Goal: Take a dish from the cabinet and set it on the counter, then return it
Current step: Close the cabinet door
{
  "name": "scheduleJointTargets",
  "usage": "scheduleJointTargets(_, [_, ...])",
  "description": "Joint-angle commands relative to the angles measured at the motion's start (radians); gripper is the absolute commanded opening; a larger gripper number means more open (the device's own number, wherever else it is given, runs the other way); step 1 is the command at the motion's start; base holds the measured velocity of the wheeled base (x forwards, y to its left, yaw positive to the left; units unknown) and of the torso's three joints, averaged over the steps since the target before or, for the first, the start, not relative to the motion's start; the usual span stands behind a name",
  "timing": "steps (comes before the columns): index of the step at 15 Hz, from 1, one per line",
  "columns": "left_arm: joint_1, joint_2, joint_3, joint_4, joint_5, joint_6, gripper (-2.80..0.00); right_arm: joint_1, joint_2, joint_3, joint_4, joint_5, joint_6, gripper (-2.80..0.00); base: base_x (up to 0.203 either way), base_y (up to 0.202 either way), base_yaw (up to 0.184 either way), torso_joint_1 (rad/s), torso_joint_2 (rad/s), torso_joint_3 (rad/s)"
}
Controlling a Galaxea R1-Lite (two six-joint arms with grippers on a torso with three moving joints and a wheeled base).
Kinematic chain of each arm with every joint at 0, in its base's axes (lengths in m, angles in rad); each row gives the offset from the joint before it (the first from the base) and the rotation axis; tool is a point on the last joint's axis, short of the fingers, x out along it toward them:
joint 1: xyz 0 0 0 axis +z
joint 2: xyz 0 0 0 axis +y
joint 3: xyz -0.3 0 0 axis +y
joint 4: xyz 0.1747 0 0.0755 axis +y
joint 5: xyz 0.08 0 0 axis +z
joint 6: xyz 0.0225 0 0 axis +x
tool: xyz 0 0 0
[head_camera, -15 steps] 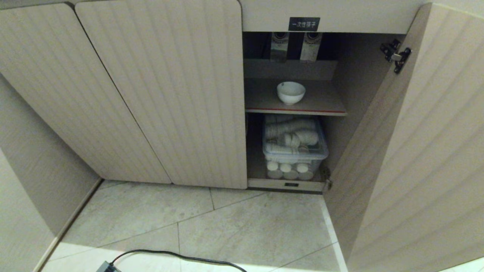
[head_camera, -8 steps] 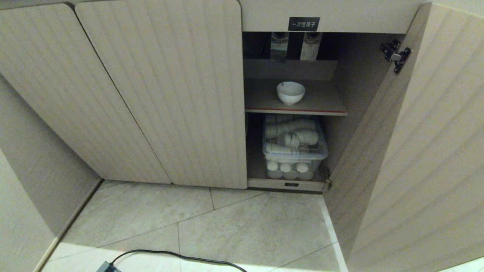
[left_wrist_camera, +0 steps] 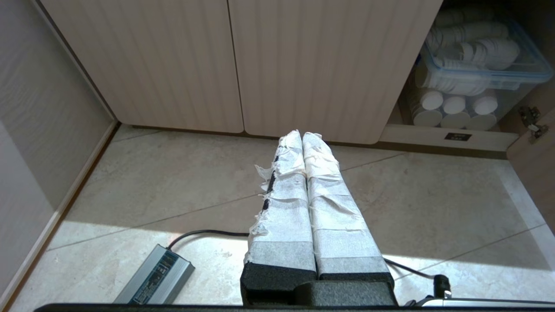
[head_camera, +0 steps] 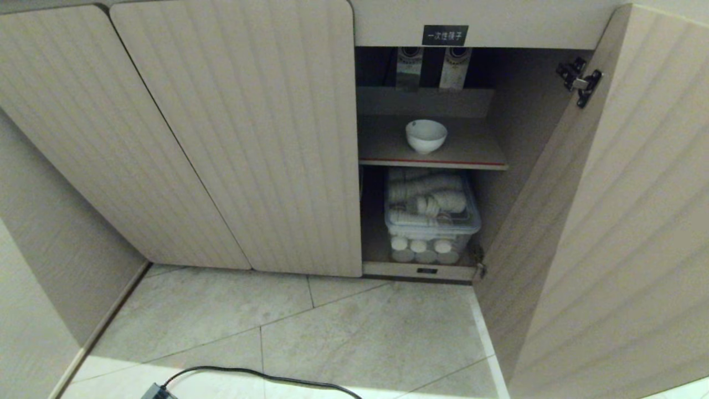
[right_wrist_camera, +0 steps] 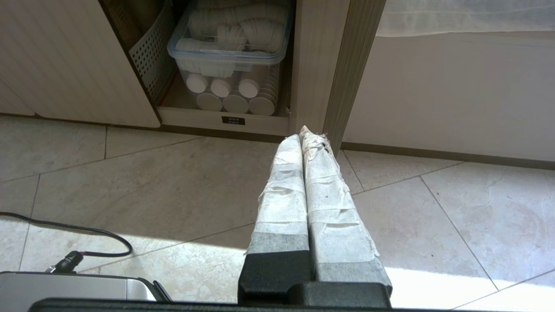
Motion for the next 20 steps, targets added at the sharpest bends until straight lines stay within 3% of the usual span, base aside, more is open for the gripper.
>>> scheduleJointTargets(1, [0.0, 0.0, 0.0, -0.001, 0.001, -0.001, -2.8, 0.0, 0.001, 0.0, 0.0, 0.001, 0.0, -2.8, 0.0, 0.0, 0.0, 0.0, 0.0, 0.0])
scheduleJointTargets(14, [0.0, 0.0, 0.001, -0.001, 0.001, -0.001, -2.8, 0.0, 0.001, 0.0, -0.002, 0.001, -0.005, -2.8, 0.0, 0.0, 0.0, 0.0, 0.0, 0.0])
scheduleJointTargets(20, [0.0, 0.0, 0.0, -0.001, 0.001, -0.001, -2.8, 0.0, 0.002, 0.0, -0.013, 0.001, -0.048, -2.8, 0.0, 0.0, 0.0, 0.0, 0.0, 0.0])
